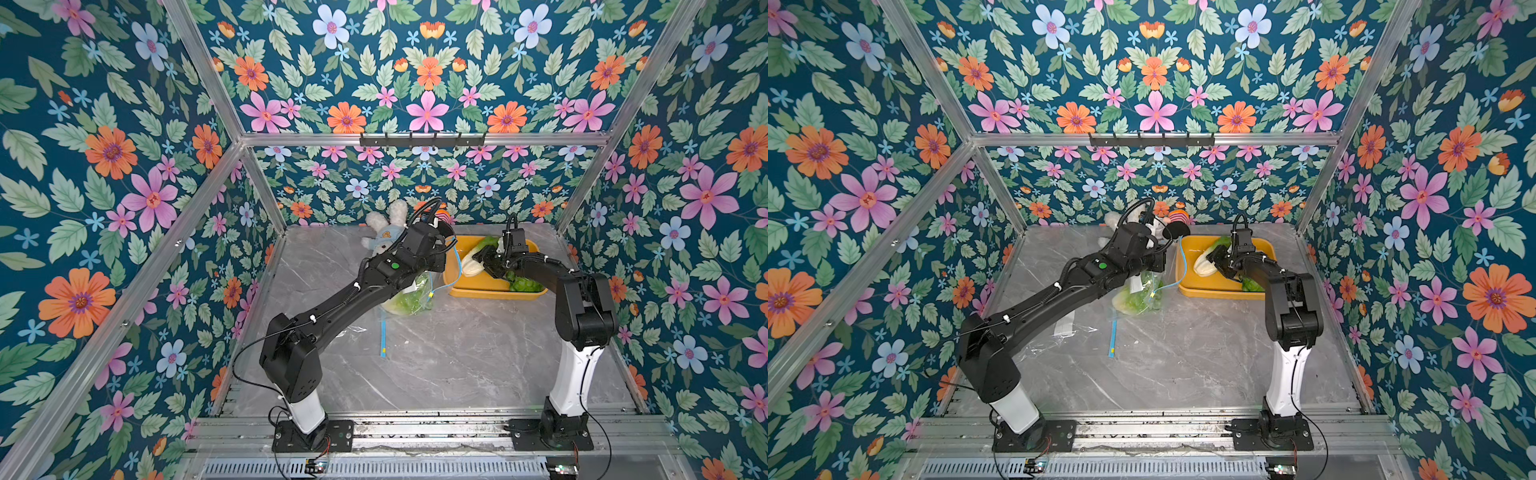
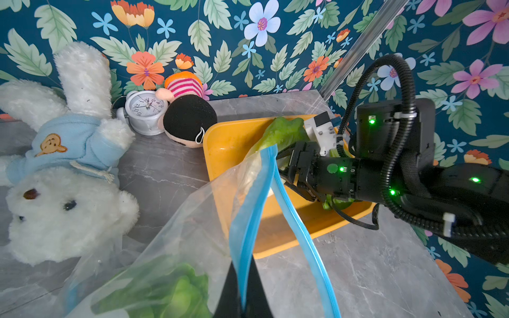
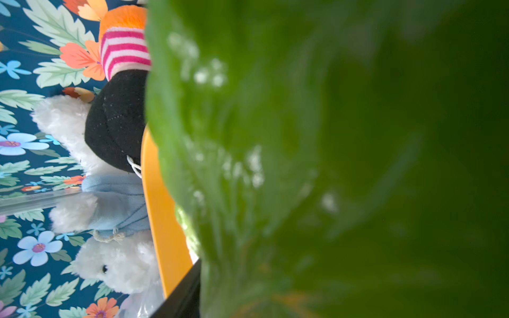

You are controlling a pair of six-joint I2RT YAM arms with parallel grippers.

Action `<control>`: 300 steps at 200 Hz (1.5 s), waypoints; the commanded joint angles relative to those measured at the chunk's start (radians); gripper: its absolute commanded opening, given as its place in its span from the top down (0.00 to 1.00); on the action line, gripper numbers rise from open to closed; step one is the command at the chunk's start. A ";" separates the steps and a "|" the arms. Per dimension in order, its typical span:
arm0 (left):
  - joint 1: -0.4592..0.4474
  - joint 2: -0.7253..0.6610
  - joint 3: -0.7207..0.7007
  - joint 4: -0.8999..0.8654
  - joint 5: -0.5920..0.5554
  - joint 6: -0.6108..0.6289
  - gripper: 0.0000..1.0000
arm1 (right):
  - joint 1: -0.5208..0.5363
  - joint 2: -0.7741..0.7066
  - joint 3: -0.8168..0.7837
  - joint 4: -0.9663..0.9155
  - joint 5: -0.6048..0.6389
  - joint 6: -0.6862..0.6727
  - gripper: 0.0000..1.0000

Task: Put the chinese cabbages into a zipper bag and zip it
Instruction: Pick up the Chinese cabbage from the basket, then place the Chinese cabbage in the zipper food storage bag.

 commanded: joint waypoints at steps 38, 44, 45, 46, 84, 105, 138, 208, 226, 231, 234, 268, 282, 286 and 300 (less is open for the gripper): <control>0.001 -0.023 0.005 -0.029 -0.040 0.007 1.00 | -0.007 -0.098 -0.040 0.046 -0.073 -0.053 0.44; 0.002 -0.024 0.008 -0.035 -0.039 0.008 1.00 | -0.011 -0.109 -0.044 0.038 -0.084 -0.057 0.44; 0.002 -0.023 0.008 -0.037 -0.039 0.009 1.00 | -0.010 -0.111 -0.045 0.038 -0.085 -0.058 0.44; 0.001 -0.024 0.009 -0.038 -0.039 0.009 1.00 | -0.011 -0.114 -0.046 0.036 -0.087 -0.058 0.44; 0.002 -0.022 0.035 -0.074 -0.039 0.029 1.00 | -0.018 -0.267 -0.101 -0.041 -0.146 -0.100 0.44; 0.002 -0.019 0.054 -0.096 -0.026 0.036 1.00 | -0.021 -0.414 -0.167 -0.076 -0.214 -0.094 0.44; 0.001 -0.011 0.079 -0.122 0.005 0.039 1.00 | -0.021 -0.631 -0.224 -0.208 -0.266 -0.113 0.45; -0.027 0.020 0.179 -0.230 0.026 0.040 1.00 | 0.114 -0.812 -0.059 -0.440 -0.262 -0.117 0.46; -0.034 0.019 0.191 -0.235 0.024 0.035 1.00 | 0.169 -0.773 -0.004 -0.438 -0.249 -0.112 0.46; -0.035 0.019 0.193 -0.237 0.029 0.033 1.00 | 0.188 -0.759 0.013 -0.443 -0.239 -0.116 0.46; -0.035 0.018 0.195 -0.236 0.030 0.031 1.00 | 0.198 -0.750 0.021 -0.447 -0.231 -0.118 0.46; -0.036 0.005 0.194 -0.230 0.024 0.000 1.00 | 0.228 -0.721 -0.041 -0.361 -0.201 -0.062 0.49; -0.036 -0.004 0.187 -0.218 0.014 -0.011 1.00 | 0.255 -0.704 -0.033 -0.401 -0.161 -0.091 0.49; -0.036 -0.004 0.186 -0.216 0.012 -0.014 1.00 | 0.263 -0.700 -0.028 -0.418 -0.143 -0.104 0.49; -0.036 -0.007 0.196 -0.209 0.019 -0.027 1.00 | 0.287 -0.696 -0.019 -0.464 -0.082 -0.143 0.49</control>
